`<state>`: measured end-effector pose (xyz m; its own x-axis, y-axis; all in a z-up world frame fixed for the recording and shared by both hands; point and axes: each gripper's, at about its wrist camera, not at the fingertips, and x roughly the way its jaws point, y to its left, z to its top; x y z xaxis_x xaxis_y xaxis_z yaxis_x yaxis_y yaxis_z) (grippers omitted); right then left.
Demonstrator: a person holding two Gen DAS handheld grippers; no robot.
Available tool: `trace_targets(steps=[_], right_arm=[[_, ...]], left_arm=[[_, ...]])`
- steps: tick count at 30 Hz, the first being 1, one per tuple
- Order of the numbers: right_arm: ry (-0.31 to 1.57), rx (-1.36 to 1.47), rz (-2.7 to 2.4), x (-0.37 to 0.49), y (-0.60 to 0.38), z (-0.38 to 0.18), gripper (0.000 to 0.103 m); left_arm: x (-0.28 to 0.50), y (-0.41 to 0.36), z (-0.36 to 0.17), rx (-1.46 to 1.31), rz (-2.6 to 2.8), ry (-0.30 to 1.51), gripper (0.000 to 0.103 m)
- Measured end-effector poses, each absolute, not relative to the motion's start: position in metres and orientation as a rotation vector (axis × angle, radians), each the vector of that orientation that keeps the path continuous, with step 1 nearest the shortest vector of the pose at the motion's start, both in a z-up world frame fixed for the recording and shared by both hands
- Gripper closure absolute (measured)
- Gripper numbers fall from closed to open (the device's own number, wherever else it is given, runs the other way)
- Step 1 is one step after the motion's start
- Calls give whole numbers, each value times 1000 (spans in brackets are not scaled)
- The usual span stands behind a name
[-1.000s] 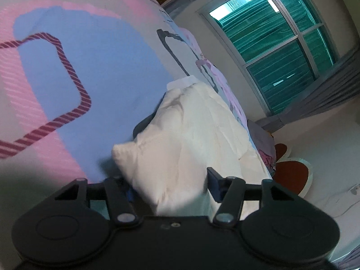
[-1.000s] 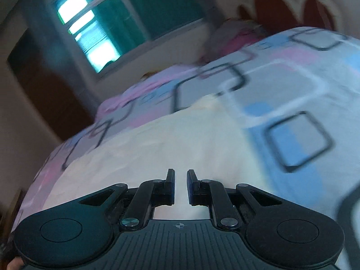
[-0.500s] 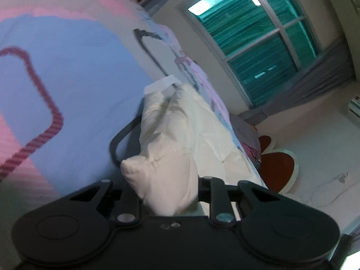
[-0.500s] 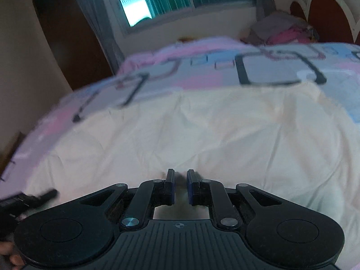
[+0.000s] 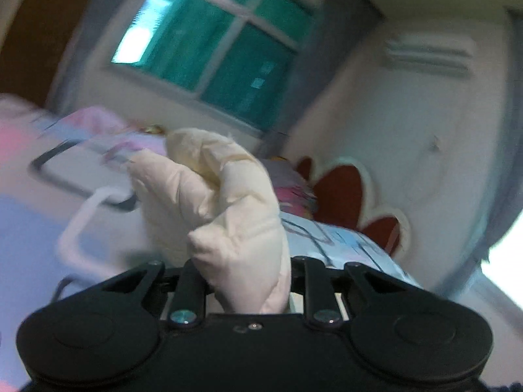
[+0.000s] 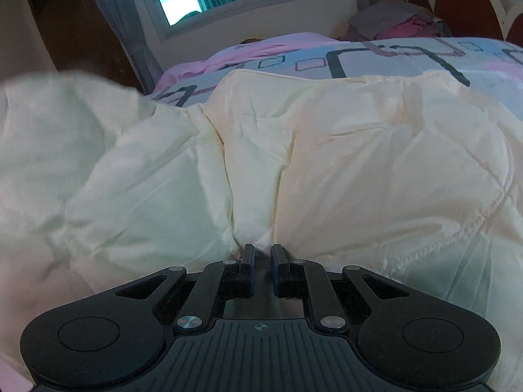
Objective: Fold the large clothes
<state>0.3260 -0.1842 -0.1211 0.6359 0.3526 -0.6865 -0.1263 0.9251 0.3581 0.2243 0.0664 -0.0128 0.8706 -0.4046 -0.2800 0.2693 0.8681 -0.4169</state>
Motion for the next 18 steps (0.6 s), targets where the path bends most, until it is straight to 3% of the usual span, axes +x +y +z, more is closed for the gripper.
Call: trace_targets(steps=[7,11,15,18], right_arm=[[838,440,360,298,-246,-83,91],[979,410,486,290,-249,-107,91],[998,450,519,298,-250,-125,94],[850,568,451,287,-297,-105,94]], left_arm=[[243,5,15,-187,-385,398,82],[245,-11,17,-167,-358,418,82],[241,-36,22,-89,-392,455,82],[243,-62,25,-27,-423,467,82]])
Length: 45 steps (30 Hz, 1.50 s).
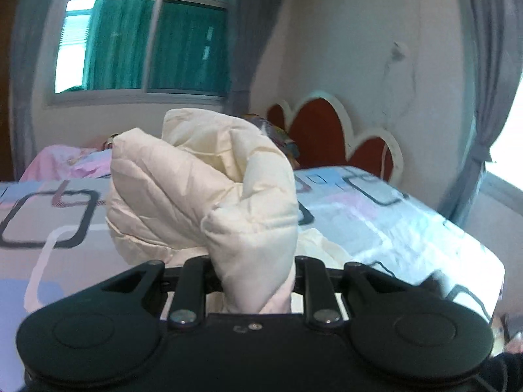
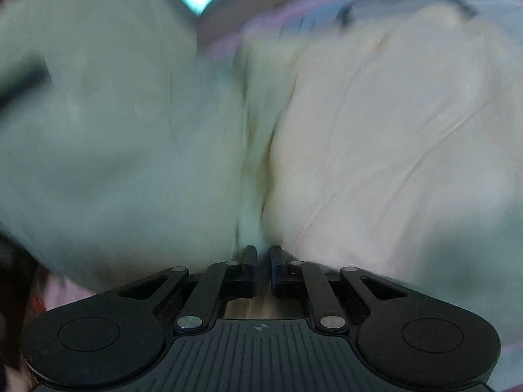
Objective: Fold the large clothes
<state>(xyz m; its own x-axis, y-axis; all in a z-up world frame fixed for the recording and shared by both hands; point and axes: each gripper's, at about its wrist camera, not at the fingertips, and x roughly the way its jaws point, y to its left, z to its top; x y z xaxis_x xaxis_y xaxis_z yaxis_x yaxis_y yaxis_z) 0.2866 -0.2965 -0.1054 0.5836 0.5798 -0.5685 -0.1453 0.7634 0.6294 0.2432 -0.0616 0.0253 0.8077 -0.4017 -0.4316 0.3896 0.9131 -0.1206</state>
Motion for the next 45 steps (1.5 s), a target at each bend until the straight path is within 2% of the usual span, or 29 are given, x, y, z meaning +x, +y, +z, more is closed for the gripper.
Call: trace_targets(steps=[3,9,12,14,15,17,18,19,20,21,22,28,30,32,34,36,41,42,43,44,45], right_arm=[[762,623,324,277,-365,-91,94],[757,642,161,267,-452,-90,94],[766,656,126,269,-470,-91,94],[775,660,105,264,-485,-93,94],[779,666,100,259,-491,-94,93],[782,673,81,258,-503,-94,93],[778,677,73,256,-508,-93,93],[771,684,64,256,-512,-91,83],[763,684,52,258,-515,-88,63],[730,680,40,257,-515,-81,23],[688,675,59,257,-516,-75,20],[628,644,178,278,-504,-48,25],[623,639,244,292,-493,-39,25],[614,614,294,304,-478,-28,25],[620,574,347,326,-460,-18,25],[636,514,386,349,-442,-12,25],[768,463,495,403,-412,-25,25],[772,451,506,406,-408,-28,31],[762,437,531,406,-406,-30,78],[767,432,529,404,-405,-31,91],[760,421,502,400,-404,-33,92]], left_arm=[[253,-92,23,2,-452,497,82],[275,-163,-6,37,-532,611,81],[294,-191,-38,9,-568,709,74],[299,-198,-63,-79,-585,778,60],[303,-201,-74,-130,-593,794,57],[305,-204,-86,-195,-615,792,37],[304,-207,-88,-210,-627,792,31],[302,-209,-87,-218,-646,792,19],[299,-209,-86,-222,-669,794,13],[297,-210,-83,-221,-688,801,13],[294,-207,-79,-224,-707,812,13],[267,-147,-34,-391,-802,728,19],[268,-120,-22,-386,-752,655,27],[281,-88,-19,-360,-613,602,45],[301,-50,-24,-415,-497,570,52],[323,-19,-32,-486,-440,547,53],[370,-14,-54,-517,-449,588,60],[378,-18,-56,-502,-461,596,62],[386,-23,-59,-491,-471,610,66],[392,-27,-64,-486,-484,620,68],[397,-32,-66,-479,-503,621,68]])
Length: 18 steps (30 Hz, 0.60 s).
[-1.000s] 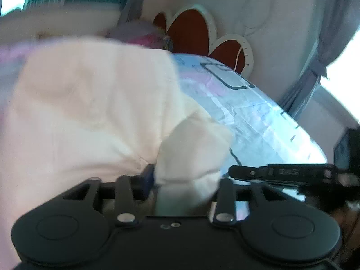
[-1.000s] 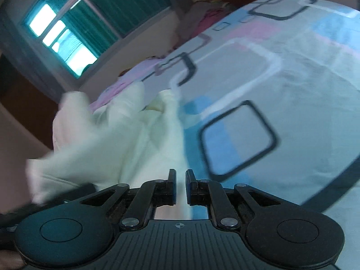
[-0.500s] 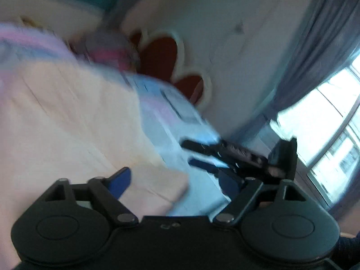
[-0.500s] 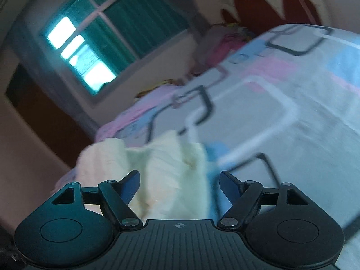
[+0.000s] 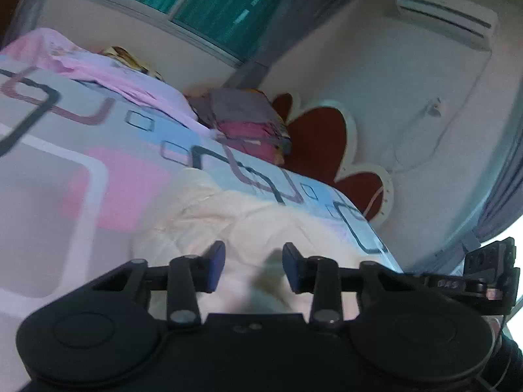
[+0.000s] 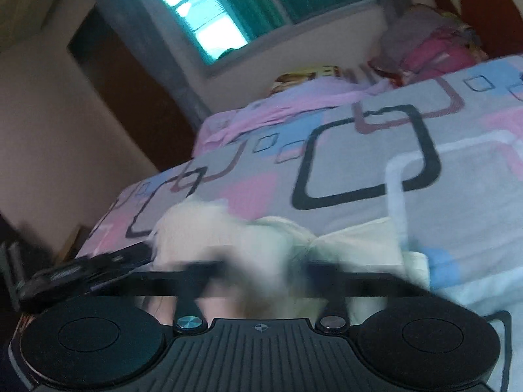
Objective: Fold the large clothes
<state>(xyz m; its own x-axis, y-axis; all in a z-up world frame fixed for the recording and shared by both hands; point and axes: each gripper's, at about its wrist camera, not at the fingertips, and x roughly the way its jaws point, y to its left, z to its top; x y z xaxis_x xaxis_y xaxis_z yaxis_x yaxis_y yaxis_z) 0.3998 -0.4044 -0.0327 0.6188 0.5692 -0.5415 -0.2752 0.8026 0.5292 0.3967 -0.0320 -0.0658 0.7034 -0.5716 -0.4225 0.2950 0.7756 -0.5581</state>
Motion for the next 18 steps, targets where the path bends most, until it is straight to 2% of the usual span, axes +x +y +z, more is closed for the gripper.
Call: trace_targets(steps=[9,18], right_arm=[[820,303,261,382,-411,-80,92],[856,394,233,383,-420,-125,92]], left_arm=[[419,-96,-91,-291,-556,708,68],[427,-120,-112,-170,-529,774,68]])
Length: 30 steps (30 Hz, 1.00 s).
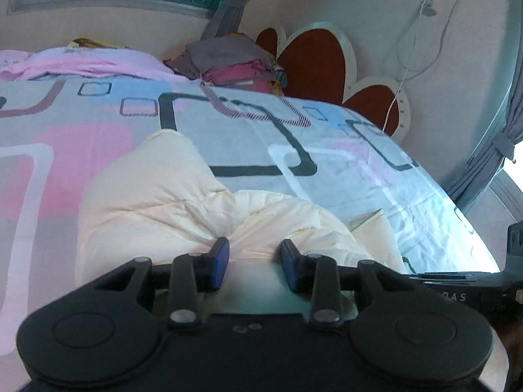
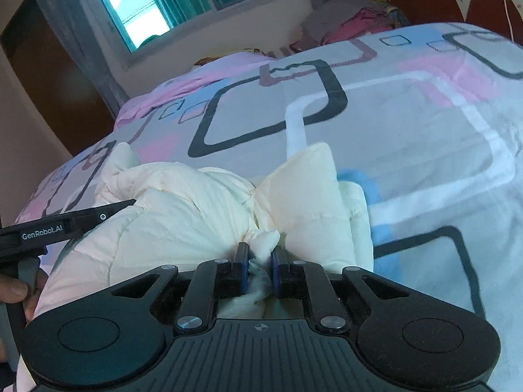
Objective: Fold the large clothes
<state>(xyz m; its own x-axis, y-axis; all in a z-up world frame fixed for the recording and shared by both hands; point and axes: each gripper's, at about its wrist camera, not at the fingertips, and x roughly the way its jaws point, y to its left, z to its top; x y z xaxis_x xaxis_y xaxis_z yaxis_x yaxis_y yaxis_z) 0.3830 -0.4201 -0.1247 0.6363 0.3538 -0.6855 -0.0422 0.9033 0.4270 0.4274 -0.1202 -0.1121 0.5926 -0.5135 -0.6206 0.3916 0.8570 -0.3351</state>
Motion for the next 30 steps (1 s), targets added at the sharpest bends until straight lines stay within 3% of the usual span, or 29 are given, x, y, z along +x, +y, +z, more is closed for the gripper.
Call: trace_targets(steps=[4,6,9,17,19,27,30], right_arm=[[869,384,214,381,-430,-103,91],[822,359,192,370,-434,-81,91],[742,327,218,343,-434,-47,56],[762,171,381,276,-394,-25,56],[796,129,378,260,-388,-36,61],[927,130,329,241,-393,-103,64],[937,156,327,244,-399,-103,64]], left_arm=[[427,-111,-103,-164,-558,785,68],[413,-98,-86,-195,-554,760,62],[380,-80,-67,-207,-573,703,62],[299,-68,-58,-131,-636,684,64],[284,-72,-60,-97,-655,686,65],[262,-84,-96,-78,-686,777,66],[273,-83,-98,-112,-684,811,66]])
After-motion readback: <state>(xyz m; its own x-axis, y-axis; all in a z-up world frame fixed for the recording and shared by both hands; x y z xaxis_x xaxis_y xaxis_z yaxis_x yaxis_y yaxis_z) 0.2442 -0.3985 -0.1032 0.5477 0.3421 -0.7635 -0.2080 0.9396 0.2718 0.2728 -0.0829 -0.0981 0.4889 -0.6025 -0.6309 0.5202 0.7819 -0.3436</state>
